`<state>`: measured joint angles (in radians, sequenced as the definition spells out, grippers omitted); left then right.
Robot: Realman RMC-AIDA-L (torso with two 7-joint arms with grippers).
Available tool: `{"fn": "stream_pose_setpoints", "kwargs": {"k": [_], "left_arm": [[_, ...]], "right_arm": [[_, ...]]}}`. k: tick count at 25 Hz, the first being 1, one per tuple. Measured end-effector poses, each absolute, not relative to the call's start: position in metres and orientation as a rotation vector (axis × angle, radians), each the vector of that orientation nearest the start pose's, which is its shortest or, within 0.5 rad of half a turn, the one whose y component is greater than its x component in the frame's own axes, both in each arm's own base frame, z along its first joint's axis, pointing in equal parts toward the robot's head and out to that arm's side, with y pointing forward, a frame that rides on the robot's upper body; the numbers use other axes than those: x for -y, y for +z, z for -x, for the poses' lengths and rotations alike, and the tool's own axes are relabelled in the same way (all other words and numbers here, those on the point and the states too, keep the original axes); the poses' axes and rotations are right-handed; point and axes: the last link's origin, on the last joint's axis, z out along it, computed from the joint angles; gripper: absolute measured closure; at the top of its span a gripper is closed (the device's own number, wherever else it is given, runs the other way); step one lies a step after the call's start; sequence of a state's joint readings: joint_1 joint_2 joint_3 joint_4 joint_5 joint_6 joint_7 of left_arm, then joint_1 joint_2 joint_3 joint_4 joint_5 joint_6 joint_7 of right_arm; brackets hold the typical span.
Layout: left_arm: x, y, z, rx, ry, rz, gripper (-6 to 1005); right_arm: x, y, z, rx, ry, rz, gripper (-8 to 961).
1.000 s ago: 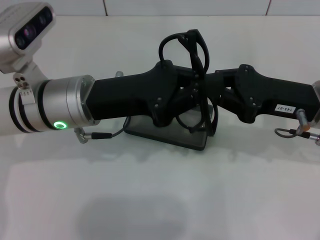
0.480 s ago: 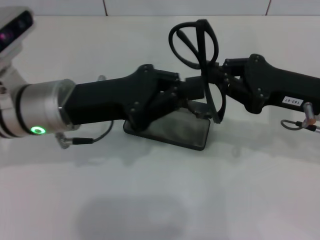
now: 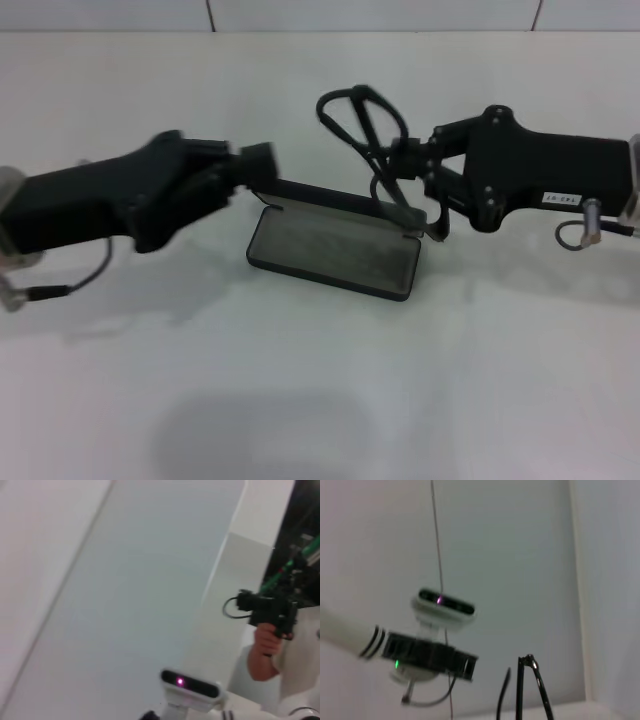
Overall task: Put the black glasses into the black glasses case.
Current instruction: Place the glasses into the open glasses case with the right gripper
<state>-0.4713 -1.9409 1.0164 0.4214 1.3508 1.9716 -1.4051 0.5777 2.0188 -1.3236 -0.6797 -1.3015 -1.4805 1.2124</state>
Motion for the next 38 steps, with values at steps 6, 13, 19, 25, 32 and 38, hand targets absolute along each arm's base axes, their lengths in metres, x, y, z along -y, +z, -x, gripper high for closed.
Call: {"fn": "stream_pose_setpoints", "kwargs": {"k": [6,13,19,25,32,38], "left_arm": [[-0.279,0.055,0.270,0.685,-1.291,2.656,1001],[-0.276,0.058,0.286,0.699,-1.179,2.608,1001],[-0.279,0.058,0.295,0.727,-1.090,2.588,1001],[-0.280,0.060,0.300,0.736,-1.051,2.568,1001],[-0.280,0.059,0.300,0.735,-1.047,2.571,1001],[-0.280,0.059,0.300,0.736,-1.045,2.572,1001]], "right_arm": [[-0.343,-0.010,-0.147,-0.011,0.771,2.920,890],[-0.333,-0.016,-0.122,0.004,0.450,3.007,890],[-0.332,-0.033,-0.121,-0.097,0.217,3.024,890],[-0.336,-0.042,-0.123,-0.133,0.134,3.012,890],[-0.337,-0.061,-0.124,-0.095,0.071,2.993,890],[-0.335,-0.080,-0.125,-0.053,0.048,2.956,890]]}}
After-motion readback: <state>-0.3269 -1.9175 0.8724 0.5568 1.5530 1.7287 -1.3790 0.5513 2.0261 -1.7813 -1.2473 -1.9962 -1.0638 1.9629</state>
